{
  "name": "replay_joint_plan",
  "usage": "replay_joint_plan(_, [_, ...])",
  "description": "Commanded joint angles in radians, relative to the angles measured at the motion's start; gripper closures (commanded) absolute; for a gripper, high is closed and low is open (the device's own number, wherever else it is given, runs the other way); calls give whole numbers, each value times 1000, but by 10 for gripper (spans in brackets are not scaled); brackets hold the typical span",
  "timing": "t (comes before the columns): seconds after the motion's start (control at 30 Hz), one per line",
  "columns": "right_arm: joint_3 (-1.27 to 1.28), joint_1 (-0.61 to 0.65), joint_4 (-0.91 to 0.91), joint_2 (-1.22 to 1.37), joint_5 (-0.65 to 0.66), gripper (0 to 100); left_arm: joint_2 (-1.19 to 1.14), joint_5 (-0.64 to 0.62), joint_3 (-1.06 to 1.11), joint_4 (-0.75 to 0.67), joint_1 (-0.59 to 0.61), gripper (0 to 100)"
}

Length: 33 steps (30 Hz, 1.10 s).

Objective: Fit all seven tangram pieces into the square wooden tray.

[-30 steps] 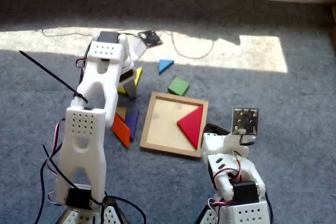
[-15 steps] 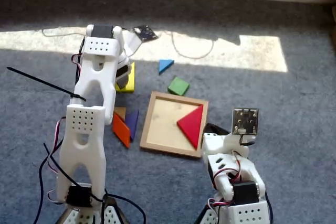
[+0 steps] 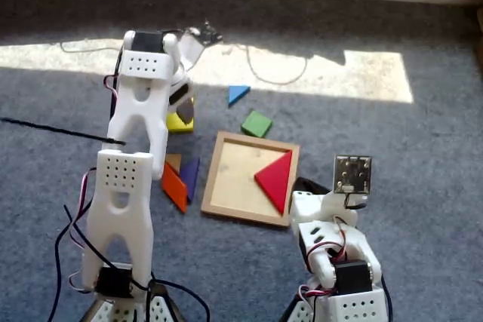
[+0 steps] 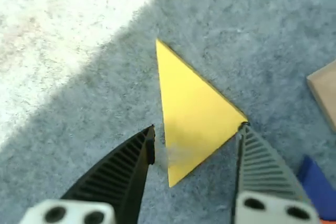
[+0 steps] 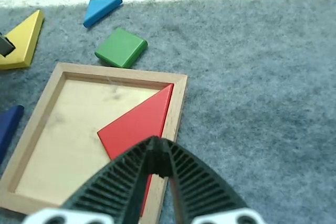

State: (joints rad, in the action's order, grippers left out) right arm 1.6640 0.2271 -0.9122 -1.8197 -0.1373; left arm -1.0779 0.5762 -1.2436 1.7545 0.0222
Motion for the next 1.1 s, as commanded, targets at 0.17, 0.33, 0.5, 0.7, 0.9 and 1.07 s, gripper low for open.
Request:
replay_joint_plan(0.17, [2,-5,24,-15,12,978,-85,-44,-82,-81,38,675])
replay_joint_plan(0.33, [2,-5,24,-15,12,978,-186,-28,-85,-135,59,675])
replay_joint_plan(0.5, [2,-5,24,-15,12,978,-228,72,-84,-126,62,736])
replay_joint_plan(0.7, [2,-5,24,-15,12,978,-223,95,-87,-78,44,816])
replay_joint_plan(0.9, [2,-5,24,-15,12,978,-223,94,-165,9,30,870])
replay_joint_plan(1.07, [2,-5,24,-15,12,978,-222,84,-189,14,36,867])
